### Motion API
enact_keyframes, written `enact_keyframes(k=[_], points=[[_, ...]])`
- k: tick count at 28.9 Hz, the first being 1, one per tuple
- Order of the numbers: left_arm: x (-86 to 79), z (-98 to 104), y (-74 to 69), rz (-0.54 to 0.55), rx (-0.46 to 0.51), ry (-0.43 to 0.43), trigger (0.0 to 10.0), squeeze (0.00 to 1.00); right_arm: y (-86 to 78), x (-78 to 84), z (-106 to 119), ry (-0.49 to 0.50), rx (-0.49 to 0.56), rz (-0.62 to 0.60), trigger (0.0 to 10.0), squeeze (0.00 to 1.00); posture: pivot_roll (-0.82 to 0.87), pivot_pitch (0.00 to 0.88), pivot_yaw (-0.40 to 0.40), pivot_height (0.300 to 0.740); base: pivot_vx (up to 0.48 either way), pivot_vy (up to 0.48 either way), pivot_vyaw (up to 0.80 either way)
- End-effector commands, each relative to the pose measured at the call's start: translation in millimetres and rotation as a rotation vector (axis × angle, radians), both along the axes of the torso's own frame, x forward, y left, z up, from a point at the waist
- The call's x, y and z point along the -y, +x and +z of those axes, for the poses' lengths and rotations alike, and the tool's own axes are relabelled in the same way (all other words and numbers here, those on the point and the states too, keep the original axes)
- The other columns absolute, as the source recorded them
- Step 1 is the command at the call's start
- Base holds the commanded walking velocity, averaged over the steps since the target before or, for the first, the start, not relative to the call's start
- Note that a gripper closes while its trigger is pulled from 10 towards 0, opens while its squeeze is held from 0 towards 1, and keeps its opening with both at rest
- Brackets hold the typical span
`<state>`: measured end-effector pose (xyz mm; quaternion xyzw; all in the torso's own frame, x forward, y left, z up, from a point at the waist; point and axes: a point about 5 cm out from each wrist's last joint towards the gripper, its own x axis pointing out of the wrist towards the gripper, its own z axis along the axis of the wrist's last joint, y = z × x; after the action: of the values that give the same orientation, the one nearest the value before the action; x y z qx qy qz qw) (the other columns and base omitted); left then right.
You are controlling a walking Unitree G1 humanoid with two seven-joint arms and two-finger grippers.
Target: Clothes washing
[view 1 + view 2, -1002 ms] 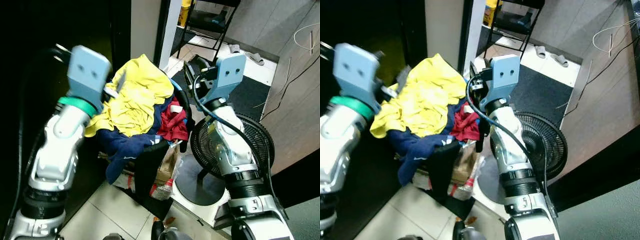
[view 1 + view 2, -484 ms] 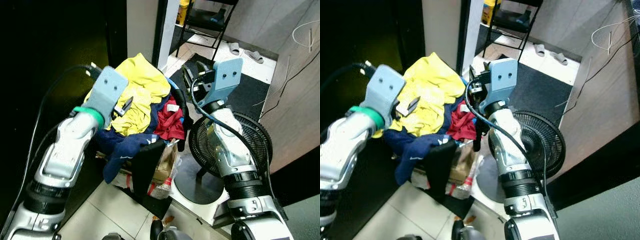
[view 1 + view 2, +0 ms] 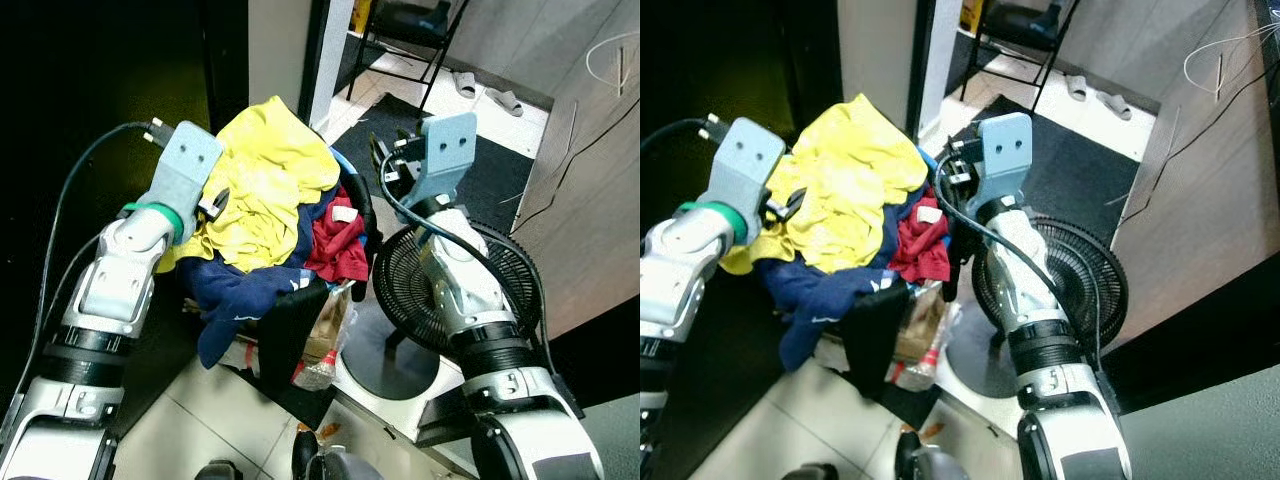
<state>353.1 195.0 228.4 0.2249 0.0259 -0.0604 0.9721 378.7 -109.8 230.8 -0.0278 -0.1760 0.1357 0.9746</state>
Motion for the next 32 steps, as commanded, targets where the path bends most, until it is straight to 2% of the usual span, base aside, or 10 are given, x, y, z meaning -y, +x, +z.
enact_keyframes(k=[1,9,13,18,20,21,26,27,30,32], points=[[-2.6,-16,-7.6,0.024,-0.055,-0.029,10.0,0.0,4.0,-5.6,6,-0.009,0.01,0.031,10.0,0.0,0.16,0.193,-0.176,0.74,0.0,0.0,0.0],[-9.4,-31,-18.5,0.064,-0.082,-0.087,10.0,0.0,10.8,-7.7,8,-0.043,0.004,0.043,10.0,0.0,0.17,0.214,-0.178,0.74,0.0,0.0,0.0],[-9.1,-38,-15.1,0.096,-0.085,-0.085,10.0,0.0,14.0,-2.2,4,-0.052,-0.006,0.022,10.0,0.0,0.16,0.215,-0.176,0.74,0.0,0.0,0.0],[-13.5,-30,0.0,0.155,-0.021,-0.043,10.0,0.0,14.3,-0.7,5,-0.049,0.001,0.013,10.0,0.0,0.14,0.207,-0.169,0.74,0.0,0.0,0.0],[-11.7,-25,0.6,0.155,0.015,-0.076,10.0,0.0,14.8,1.2,5,-0.047,0.003,0.008,10.0,0.0,0.14,0.207,-0.169,0.74,0.0,0.0,0.0],[-13.1,-19,0.7,0.184,0.054,-0.146,7.6,0.0,15.2,2.0,5,-0.047,0.005,0.006,10.0,0.0,0.14,0.204,-0.168,0.74,0.0,0.0,0.0],[-14.3,-16,0.4,0.201,0.067,-0.189,7.6,0.0,16.3,1.9,4,-0.047,0.008,0.007,10.0,0.0,0.14,0.204,-0.168,0.74,0.0,0.0,0.0],[-14.8,-15,0.6,0.206,0.071,-0.197,0.0,0.0,16.4,1.7,4,-0.047,0.009,0.007,10.0,0.0,0.14,0.203,-0.168,0.74,0.0,0.0,0.0],[-15.6,-8,2.8,0.204,0.088,-0.287,0.0,0.0,16.3,0.2,4,-0.044,0.012,0.008,10.0,0.0,0.14,0.191,-0.163,0.74,0.0,0.0,0.0],[-15.3,-5,4.1,0.195,0.095,-0.307,0.0,0.0,16.2,-0.7,4,-0.041,0.015,0.009,10.0,0.0,0.15,0.184,-0.16,0.74,0.0,0.0,0.0]])
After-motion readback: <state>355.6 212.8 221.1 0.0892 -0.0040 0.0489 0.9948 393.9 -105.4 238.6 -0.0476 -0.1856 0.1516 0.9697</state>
